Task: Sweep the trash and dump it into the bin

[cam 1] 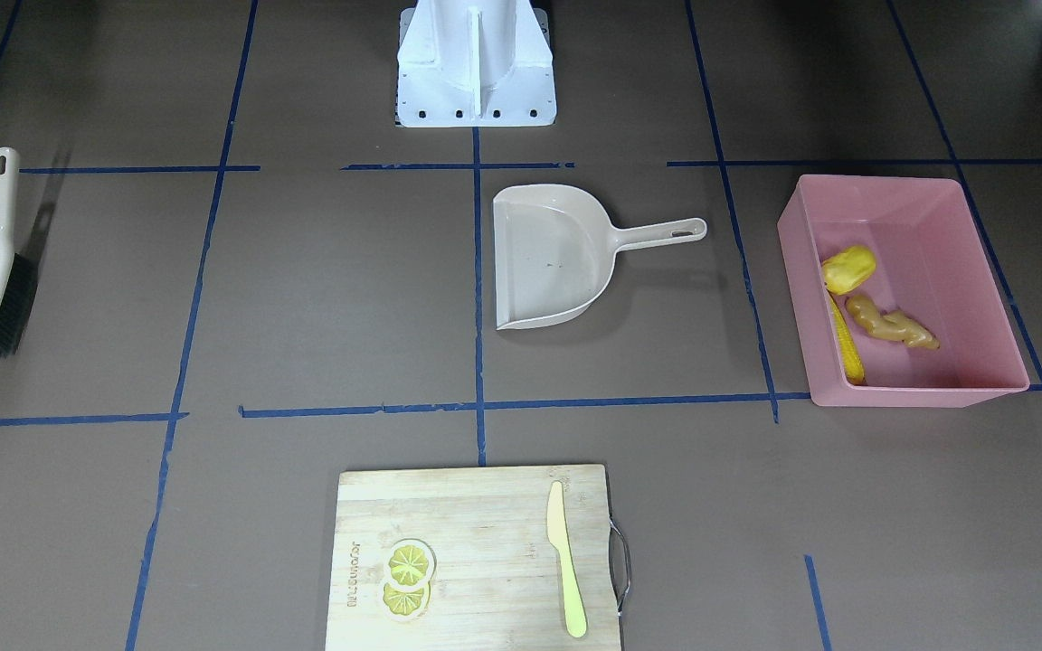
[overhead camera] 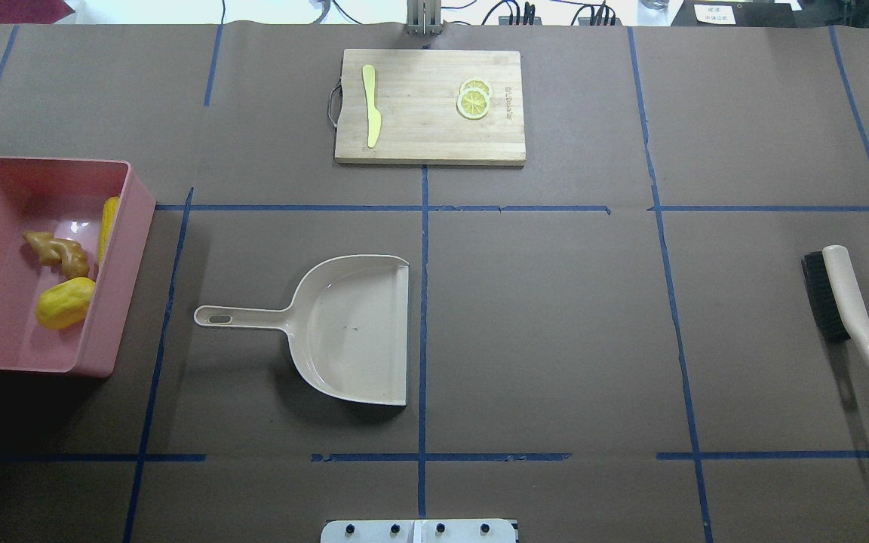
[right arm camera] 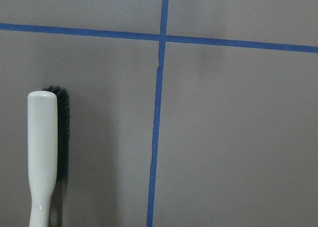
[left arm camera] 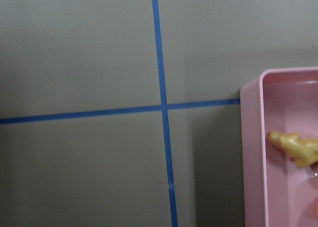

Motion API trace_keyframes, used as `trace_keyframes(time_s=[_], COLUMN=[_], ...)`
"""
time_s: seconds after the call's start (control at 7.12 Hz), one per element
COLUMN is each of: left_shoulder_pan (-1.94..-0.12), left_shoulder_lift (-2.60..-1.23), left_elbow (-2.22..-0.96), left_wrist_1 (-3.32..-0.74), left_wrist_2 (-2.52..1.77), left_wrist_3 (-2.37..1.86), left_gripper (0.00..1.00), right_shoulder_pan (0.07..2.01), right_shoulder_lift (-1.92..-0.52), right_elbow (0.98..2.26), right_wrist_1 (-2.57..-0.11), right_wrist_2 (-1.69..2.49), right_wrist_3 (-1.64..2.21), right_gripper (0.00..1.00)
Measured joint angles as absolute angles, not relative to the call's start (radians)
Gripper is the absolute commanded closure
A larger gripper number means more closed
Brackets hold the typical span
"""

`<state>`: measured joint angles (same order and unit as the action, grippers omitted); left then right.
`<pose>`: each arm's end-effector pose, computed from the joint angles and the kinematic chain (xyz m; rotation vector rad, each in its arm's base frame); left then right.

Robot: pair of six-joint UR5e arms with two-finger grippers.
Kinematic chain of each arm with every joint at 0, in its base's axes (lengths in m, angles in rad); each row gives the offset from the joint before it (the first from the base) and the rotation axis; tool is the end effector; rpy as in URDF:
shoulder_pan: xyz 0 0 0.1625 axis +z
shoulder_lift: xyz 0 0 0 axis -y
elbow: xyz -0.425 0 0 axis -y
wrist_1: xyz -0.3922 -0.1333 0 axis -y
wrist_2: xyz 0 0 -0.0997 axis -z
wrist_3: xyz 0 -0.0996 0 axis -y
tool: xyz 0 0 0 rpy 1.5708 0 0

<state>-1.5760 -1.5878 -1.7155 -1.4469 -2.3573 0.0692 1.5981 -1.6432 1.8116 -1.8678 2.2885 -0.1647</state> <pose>-0.0654 -0.4963 0.5908 0.0651 0.7847 0.0755 0.0799 -0.4431 0.6078 -0.0538 -0.7254 -0.0851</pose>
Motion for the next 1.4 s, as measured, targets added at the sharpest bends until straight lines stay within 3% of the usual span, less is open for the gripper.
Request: trace_keyframes(time_s=[1.4], left_shoulder_pan=[-1.562], left_shoulder_lift=[-1.510], left_elbow=[-1.756], left_wrist_1=[-1.446], left_wrist_2=[-2.352], left_wrist_3=[0.075], left_gripper=[0.00], right_shoulder_pan=[1.562], right_shoulder_lift=[-1.632], right_elbow=[1.745], right_wrist_1=[-1.769], right_wrist_2=[2.304], right_wrist_3=[-0.166], right_gripper=[0.00])
